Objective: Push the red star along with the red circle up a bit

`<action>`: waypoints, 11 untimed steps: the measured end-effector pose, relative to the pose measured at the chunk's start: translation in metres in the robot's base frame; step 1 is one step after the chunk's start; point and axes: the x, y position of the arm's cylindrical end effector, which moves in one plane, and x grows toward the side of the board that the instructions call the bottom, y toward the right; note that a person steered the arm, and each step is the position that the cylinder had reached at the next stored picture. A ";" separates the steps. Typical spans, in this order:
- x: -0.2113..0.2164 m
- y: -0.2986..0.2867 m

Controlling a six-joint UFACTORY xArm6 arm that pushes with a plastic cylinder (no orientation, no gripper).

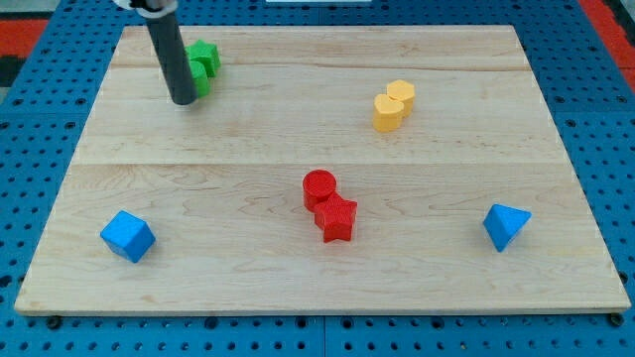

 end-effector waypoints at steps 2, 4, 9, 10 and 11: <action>0.032 0.006; 0.123 0.038; 0.202 0.168; 0.187 0.153; 0.194 0.157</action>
